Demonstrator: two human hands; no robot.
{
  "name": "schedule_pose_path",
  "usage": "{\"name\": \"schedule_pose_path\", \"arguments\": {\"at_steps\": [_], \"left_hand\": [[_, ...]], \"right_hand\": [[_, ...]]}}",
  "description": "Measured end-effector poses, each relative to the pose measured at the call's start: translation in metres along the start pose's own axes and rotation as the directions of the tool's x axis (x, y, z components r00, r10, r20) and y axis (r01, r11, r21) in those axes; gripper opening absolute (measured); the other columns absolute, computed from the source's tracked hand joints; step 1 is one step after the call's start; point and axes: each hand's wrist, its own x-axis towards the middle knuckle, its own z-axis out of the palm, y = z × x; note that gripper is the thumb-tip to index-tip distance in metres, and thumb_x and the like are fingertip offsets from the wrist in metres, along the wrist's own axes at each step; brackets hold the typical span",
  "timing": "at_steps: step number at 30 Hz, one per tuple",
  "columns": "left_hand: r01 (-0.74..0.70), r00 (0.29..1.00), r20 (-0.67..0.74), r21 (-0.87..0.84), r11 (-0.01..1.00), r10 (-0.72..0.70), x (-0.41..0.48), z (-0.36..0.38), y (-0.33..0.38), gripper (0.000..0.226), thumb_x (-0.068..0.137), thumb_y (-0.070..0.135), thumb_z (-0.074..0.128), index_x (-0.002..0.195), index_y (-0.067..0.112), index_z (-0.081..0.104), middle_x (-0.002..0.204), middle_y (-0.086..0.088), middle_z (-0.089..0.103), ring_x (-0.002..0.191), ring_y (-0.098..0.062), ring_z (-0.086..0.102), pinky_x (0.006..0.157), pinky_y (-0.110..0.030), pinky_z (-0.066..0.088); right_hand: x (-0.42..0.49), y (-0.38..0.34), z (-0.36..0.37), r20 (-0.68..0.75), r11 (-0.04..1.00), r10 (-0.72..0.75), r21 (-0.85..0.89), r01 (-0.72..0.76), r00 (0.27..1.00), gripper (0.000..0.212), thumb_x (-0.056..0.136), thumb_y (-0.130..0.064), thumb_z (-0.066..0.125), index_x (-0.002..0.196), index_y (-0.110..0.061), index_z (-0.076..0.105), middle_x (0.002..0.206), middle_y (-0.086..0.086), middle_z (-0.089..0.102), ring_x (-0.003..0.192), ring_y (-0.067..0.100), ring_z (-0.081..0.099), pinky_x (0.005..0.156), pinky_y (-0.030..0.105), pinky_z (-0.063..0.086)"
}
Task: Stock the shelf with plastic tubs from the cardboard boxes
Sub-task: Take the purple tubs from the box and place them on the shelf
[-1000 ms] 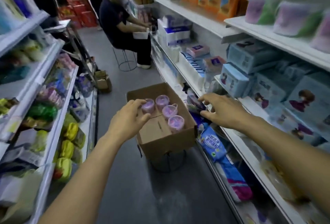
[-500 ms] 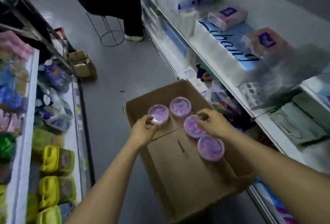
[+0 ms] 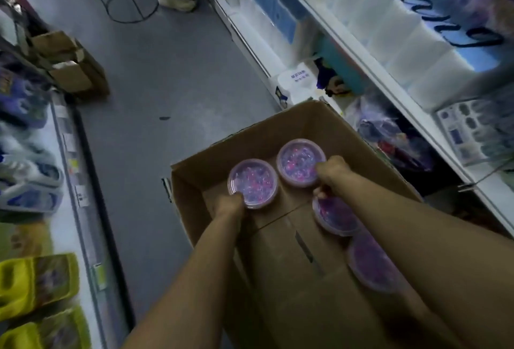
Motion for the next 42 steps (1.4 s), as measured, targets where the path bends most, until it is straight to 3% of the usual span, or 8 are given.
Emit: {"name": "schedule_pose_path", "arguments": {"at_steps": [2,12,16,20,31,36,39,42], "left_hand": [[0.007,1.000,-0.013,-0.015,1.000,-0.008,-0.003,0.000,-0.004,0.034,0.092,0.026,0.056,0.117,0.003,0.058,0.100,-0.018,0.066,0.069,-0.025,0.062,0.053,-0.029,0.050],[-0.132,0.991,0.003,-0.118,0.984,0.134,-0.099,-0.022,-0.007,0.017,0.088,0.027,0.063,0.091,0.011,0.057,0.095,-0.011,0.061,0.086,-0.031,0.061,0.080,-0.048,0.057],[-0.233,0.965,0.070,-0.193,0.953,0.251,-0.177,-0.029,-0.015,0.012,0.088,0.022,0.064,0.090,0.010,0.061,0.097,-0.011,0.064,0.086,-0.027,0.065,0.069,-0.037,0.060],[-0.346,0.913,0.155,-0.196,0.918,0.377,-0.266,-0.026,-0.032,0.016,0.086,0.025,0.064,0.096,0.012,0.062,0.095,-0.012,0.066,0.086,-0.025,0.063,0.086,-0.040,0.053],[-0.467,0.686,0.482,-0.283,0.838,0.545,-0.547,0.025,-0.202,0.007,0.089,0.018,0.061,0.091,0.016,0.055,0.084,-0.010,0.056,0.073,-0.024,0.058,0.073,-0.035,0.054],[-0.406,0.589,0.688,-0.202,0.891,0.424,-0.647,0.060,-0.309,0.035,0.062,0.031,0.076,0.082,0.015,0.054,0.088,-0.007,0.046,0.075,-0.020,0.047,0.069,-0.035,0.048],[-0.454,0.526,0.770,-0.103,0.885,0.360,-0.704,0.083,-0.366,0.030,0.075,0.032,0.070,0.092,0.011,0.057,0.099,-0.018,0.055,0.088,-0.028,0.058,0.087,-0.041,0.051],[-0.496,0.440,0.847,-0.049,0.867,0.299,-0.758,0.108,-0.413,0.030,0.085,0.031,0.061,0.105,0.010,0.056,0.103,-0.019,0.058,0.089,-0.028,0.060,0.084,-0.039,0.051]], "right_hand": [[0.003,0.001,0.002,-0.004,0.998,0.032,0.063,-0.031,0.999,0.018,0.094,-0.009,0.050,0.105,0.005,0.053,0.066,0.020,0.059,0.040,0.022,0.052,0.029,0.020,0.041],[-0.069,0.018,-0.056,0.099,0.945,-0.123,0.315,0.086,0.987,0.026,0.093,-0.029,0.050,0.100,-0.005,0.055,0.073,0.015,0.059,0.050,0.021,0.052,0.040,0.022,0.041],[-0.127,0.051,-0.113,0.180,0.876,-0.150,0.481,0.046,0.972,0.023,0.089,-0.029,0.055,0.072,-0.013,0.052,0.066,0.006,0.049,0.056,0.022,0.048,0.058,0.032,0.047],[-0.196,0.108,-0.178,0.193,0.815,-0.177,0.579,0.034,0.965,0.024,0.089,-0.028,0.054,0.070,-0.015,0.046,0.074,0.008,0.047,0.080,0.032,0.056,0.070,0.043,0.051],[-0.452,0.403,-0.350,-0.132,0.565,-0.185,0.797,0.215,0.974,0.015,0.089,-0.026,0.052,0.086,-0.011,0.054,0.086,0.014,0.053,0.079,0.035,0.060,0.074,0.046,0.055],[-0.570,0.562,-0.402,-0.332,0.415,-0.100,0.843,0.343,0.938,0.021,0.085,-0.024,0.056,0.102,-0.011,0.057,0.083,0.013,0.058,0.079,0.033,0.063,0.066,0.037,0.057],[-0.632,0.644,-0.423,-0.423,0.368,-0.018,0.840,0.400,0.906,0.020,0.086,-0.023,0.055,0.102,-0.011,0.058,0.083,0.012,0.059,0.083,0.033,0.062,0.070,0.041,0.057],[-0.685,0.715,-0.442,-0.470,0.335,0.084,0.844,0.420,0.879,0.016,0.086,-0.024,0.055,0.096,-0.011,0.059,0.084,0.013,0.058,0.085,0.034,0.060,0.073,0.045,0.056]]}}
